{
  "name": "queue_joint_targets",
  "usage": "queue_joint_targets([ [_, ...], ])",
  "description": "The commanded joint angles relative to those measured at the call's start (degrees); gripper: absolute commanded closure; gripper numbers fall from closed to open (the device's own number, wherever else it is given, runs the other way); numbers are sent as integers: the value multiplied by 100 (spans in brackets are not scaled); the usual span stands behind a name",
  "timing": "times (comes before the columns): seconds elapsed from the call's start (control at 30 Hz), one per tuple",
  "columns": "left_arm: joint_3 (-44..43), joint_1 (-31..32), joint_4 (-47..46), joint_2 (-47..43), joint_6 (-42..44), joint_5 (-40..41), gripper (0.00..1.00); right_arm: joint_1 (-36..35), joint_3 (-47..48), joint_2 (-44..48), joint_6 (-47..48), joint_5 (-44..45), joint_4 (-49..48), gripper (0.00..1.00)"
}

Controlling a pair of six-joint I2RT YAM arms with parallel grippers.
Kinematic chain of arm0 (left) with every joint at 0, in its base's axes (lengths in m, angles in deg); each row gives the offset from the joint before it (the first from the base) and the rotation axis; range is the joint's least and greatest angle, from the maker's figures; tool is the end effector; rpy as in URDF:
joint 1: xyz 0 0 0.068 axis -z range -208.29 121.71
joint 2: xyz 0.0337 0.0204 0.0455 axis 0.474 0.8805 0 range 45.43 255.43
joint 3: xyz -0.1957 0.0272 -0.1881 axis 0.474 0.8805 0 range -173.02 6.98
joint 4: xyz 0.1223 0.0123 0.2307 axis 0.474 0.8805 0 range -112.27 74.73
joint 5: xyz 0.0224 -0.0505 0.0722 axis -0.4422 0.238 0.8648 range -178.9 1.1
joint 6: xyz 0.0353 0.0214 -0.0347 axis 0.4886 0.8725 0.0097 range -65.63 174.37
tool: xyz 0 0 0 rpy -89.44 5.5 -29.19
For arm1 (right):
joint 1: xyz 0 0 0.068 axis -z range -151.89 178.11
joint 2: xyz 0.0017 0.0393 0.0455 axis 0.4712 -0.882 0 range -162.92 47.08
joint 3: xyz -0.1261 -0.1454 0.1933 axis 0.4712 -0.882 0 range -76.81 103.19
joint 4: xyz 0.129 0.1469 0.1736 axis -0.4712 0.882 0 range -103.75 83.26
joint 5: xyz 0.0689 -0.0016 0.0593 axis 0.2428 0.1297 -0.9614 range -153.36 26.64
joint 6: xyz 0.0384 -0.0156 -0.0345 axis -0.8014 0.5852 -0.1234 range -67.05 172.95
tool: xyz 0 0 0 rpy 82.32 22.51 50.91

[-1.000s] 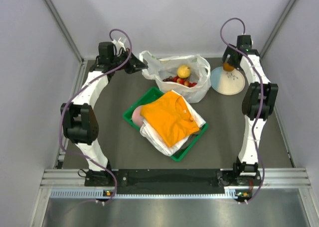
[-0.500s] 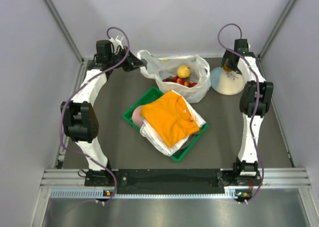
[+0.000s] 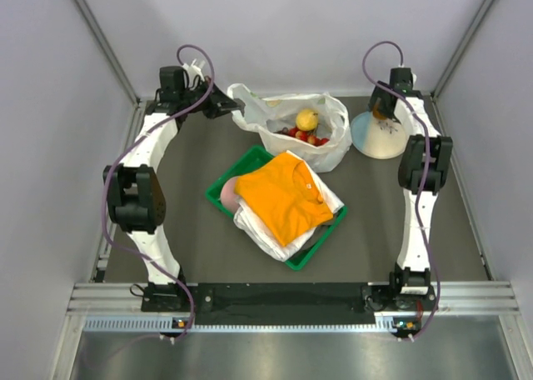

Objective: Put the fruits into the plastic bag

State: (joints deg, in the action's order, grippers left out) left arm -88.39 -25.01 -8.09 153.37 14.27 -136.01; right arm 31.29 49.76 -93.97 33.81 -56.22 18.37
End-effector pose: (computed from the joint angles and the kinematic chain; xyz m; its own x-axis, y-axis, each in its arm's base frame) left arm 0.4389 -0.0512 0.3257 -0.7895 -0.3937 -0.4708 0.2402 0.5077 -0.8274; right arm 0.5516 -0.0351 0.1968 -0.6394 0.3614 -0.6786 0.3703 0.9183 0.1400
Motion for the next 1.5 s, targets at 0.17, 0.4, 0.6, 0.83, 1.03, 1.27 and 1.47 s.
queue_joint_targets([
  [0.17,-359,-83,-73,201,46,-88,100,77,457,-396,-204,139,-373,5],
  [0.4,-447,-100,-38,271,2,-52,100,95,448,-449,-240,113,-566,12],
  [0.6,-447,-100,-46,271,2,-35,100,121,448,-449,-292,34,-637,37],
  [0.83,-430,-100,-81,236,-33,0,100,121,-131,147,-258,-63,-1058,55],
  [1.03,-412,-100,-178,184,-86,-26,100,139,-404,806,-135,-11,-1190,84],
  [1.27,-263,-100,-301,-1,-112,-35,100,139,-702,1545,-178,-370,-1331,88],
  [1.47,-96,-83,-407,-141,-148,-105,100,78,-1309,2152,-732,-1081,-1385,95],
])
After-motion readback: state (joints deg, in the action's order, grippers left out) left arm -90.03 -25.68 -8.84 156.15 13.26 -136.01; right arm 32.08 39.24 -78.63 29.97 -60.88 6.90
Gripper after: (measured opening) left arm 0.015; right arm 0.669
